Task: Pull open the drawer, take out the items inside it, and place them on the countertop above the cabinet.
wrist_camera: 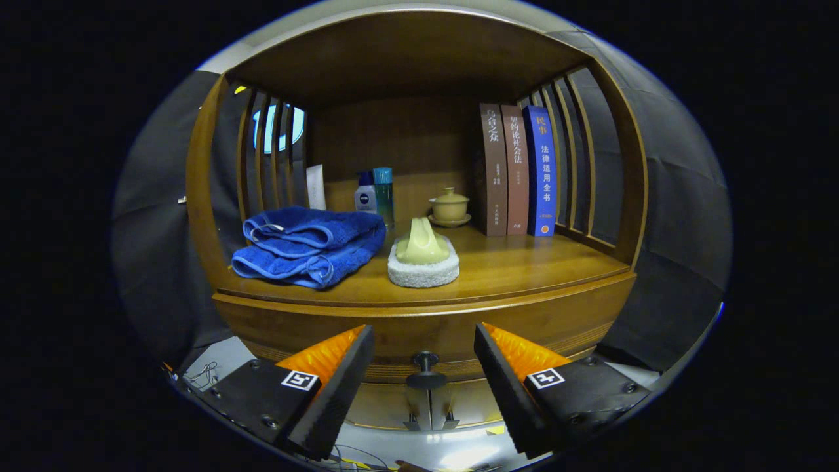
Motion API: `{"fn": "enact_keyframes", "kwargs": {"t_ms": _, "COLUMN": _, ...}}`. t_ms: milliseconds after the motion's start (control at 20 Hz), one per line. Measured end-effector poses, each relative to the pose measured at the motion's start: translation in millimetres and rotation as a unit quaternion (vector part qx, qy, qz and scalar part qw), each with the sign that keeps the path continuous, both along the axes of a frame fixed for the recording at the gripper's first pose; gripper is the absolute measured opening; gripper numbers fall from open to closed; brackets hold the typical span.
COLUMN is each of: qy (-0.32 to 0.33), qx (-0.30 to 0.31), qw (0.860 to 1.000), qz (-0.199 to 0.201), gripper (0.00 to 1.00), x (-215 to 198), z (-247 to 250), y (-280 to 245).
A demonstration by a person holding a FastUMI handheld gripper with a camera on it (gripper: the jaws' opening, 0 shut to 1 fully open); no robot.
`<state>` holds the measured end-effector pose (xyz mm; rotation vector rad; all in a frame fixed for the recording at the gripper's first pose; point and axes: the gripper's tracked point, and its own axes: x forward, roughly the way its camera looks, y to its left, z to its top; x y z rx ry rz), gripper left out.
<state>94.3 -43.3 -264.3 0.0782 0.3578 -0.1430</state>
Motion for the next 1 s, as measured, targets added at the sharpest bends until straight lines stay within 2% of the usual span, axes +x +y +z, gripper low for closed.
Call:
{"fn": "enact_keyframes", "kwargs": {"t_ms": 150, "qy": -0.012, "qx": -0.005, "qw": 1.0, "qz": -0.005, "gripper": 1.0, "x": -7.3, "z": 39.4, "y": -5.9}}
{"fn": "enact_keyframes", "kwargs": {"t_ms": 350, "qy": -0.048, "qx": 0.004, "qw": 0.999, "qz": 0.0, "gripper": 1.0, "x": -10.3, "z": 116.3, "y": -5.6}}
{"fn": "enact_keyframes", "kwargs": {"t_ms": 600, "qy": -0.075, "qx": 0.036, "qw": 0.996, "qz": 0.026, "gripper": 1.0, "x": -20.9, "z": 208.2, "y": 3.1}}
{"fn": "enact_keyframes", "kwargs": {"t_ms": 750, "qy": -0.087, "qx": 0.037, "qw": 0.995, "qz": 0.033, "gripper": 1.0, "x": -35.6, "z": 241.4, "y": 6.6}}
{"fn": "enact_keyframes", "kwargs": {"t_ms": 1000, "qy": -0.101, "qx": -0.01, "qw": 0.994, "qz": 0.045, "gripper": 0.99, "x": -59.3, "z": 265.7, "y": 18.0}}
